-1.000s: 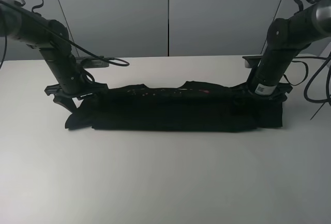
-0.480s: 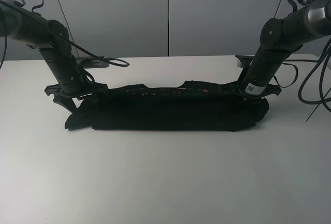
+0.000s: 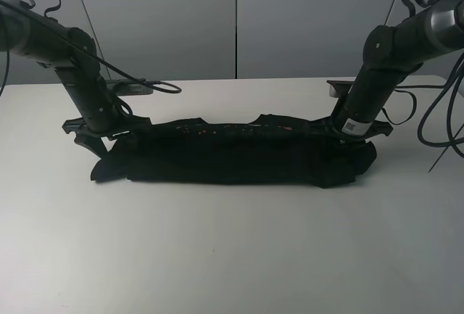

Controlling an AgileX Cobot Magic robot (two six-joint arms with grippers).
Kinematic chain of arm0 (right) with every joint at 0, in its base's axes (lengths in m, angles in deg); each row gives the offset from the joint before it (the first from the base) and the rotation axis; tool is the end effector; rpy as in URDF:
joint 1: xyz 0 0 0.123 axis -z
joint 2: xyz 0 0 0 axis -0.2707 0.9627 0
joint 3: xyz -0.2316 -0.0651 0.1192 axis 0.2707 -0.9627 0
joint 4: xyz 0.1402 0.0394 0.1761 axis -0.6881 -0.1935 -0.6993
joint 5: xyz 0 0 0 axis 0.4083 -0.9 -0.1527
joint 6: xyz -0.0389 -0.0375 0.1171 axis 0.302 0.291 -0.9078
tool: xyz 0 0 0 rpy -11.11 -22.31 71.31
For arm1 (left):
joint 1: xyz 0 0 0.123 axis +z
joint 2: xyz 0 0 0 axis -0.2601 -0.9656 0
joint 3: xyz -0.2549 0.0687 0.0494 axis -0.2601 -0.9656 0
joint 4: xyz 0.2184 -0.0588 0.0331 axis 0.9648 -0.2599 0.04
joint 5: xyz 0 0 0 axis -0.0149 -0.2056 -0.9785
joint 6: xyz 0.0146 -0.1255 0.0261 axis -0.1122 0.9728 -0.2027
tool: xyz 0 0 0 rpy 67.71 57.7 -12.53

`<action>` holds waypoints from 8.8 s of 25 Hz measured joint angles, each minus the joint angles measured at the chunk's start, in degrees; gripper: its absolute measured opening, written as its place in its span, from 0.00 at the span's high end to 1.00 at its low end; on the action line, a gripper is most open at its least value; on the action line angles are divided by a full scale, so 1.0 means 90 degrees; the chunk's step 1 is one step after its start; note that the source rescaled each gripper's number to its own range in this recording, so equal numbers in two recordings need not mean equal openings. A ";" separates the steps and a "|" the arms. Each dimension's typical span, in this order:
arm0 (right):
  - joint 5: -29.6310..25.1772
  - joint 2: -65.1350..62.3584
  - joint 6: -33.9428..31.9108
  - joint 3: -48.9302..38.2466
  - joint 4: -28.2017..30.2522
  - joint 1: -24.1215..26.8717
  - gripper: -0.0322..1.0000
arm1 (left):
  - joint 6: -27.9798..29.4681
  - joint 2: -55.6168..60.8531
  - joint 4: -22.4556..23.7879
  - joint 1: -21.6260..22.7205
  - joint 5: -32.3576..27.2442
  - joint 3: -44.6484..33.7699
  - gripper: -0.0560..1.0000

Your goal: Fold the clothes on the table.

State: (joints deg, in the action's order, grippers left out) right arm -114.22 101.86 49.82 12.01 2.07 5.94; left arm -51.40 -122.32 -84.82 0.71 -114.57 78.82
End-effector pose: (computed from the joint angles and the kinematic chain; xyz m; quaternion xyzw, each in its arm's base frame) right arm 0.3326 0.0740 0.0609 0.0507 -0.9966 -0.0627 0.0162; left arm 0.3614 -0.1034 0.0596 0.0340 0.9983 -0.0451 0.0145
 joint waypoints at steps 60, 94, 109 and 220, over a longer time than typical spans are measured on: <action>-0.1009 0.1739 0.5514 0.1058 -0.9893 -0.2172 0.85 | -0.0294 0.0000 0.0020 0.0000 -0.0050 0.0000 0.01; -0.0984 0.1739 0.5519 0.1251 -0.9893 -0.2334 0.85 | -0.1527 0.1445 -0.1394 0.0631 -0.1342 0.1037 0.01; -0.1535 0.1725 0.5519 0.1975 -0.9882 -0.2615 0.08 | -0.1527 0.1534 -0.1156 0.0631 -0.1560 0.1636 0.01; -0.1870 -1.3316 0.0446 -0.4458 0.0082 0.1167 0.00 | -0.0716 1.3849 0.0403 0.1377 -0.1792 -0.5461 0.00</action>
State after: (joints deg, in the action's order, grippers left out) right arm -131.05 -17.99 53.83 -28.11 2.80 16.44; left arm -57.85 2.33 -81.19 13.10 -130.70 29.67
